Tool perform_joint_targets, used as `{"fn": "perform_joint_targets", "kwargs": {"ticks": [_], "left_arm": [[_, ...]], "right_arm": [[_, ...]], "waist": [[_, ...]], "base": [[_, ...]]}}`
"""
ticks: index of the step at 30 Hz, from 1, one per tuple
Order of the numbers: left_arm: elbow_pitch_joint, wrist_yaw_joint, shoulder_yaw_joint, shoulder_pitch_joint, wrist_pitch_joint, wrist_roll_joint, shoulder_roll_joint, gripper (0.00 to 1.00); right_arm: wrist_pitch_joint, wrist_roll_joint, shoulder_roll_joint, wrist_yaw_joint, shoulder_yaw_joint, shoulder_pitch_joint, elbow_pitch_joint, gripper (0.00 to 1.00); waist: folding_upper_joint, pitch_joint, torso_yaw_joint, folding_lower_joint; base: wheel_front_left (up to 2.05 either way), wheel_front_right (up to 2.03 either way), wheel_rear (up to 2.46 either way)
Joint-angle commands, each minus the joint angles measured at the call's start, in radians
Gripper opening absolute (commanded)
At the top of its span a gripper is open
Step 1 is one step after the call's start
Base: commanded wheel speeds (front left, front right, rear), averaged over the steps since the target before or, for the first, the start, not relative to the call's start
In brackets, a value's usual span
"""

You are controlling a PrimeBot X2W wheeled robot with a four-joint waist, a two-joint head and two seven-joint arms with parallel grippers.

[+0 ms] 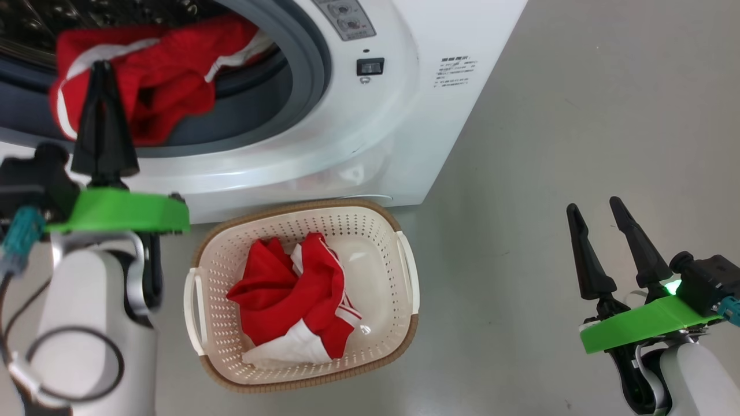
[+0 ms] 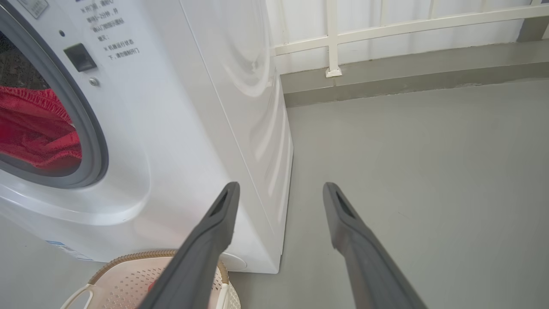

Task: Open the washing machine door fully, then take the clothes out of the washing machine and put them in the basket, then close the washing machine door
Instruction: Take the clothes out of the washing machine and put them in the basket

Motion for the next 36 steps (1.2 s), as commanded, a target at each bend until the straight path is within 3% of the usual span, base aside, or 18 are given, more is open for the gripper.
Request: {"fn": "perform_joint_targets", "kwargs": {"ticks": [1,13,26,31,36], "left_arm": [[-0.048,-0.009,0.033,0.027,-0.008,0.013,0.021,0.0],[-0.324,-0.031,0.051,0.195,-0.008,0.024,-0.014,0.0],[-0.593,0.034,-0.017,0.296,-0.008,-0.013,-0.015,0.0],[-0.609,0.053,-0.041,0.325,-0.008,-0.019,-0.015,0.0],[-0.539,0.054,-0.061,0.347,-0.008,-0.038,-0.015,0.0]], "right_arm": [[-0.006,0.001,-0.012,0.006,0.025,0.015,-0.021,1.0],[-0.006,0.004,-0.015,0.006,0.025,0.016,-0.023,1.0],[-0.006,0.002,-0.014,0.006,0.022,0.006,-0.027,1.0],[-0.006,0.003,-0.014,0.006,0.022,0.005,-0.025,1.0],[-0.006,0.004,-0.015,0.006,0.024,0.001,-0.024,1.0]], "waist": [[0.0,-0.002,0.001,0.0001],[0.0,0.001,0.004,0.0001],[0.0,0.017,0.006,0.0001],[0.0,0.018,0.007,0.0001],[0.0,0.021,0.006,0.0001]], "base": [[0.0,0.0,0.0],[0.0,0.0,0.0],[0.0,0.0,0.0],[0.0,0.0,0.0],[0.0,0.0,0.0]]}}
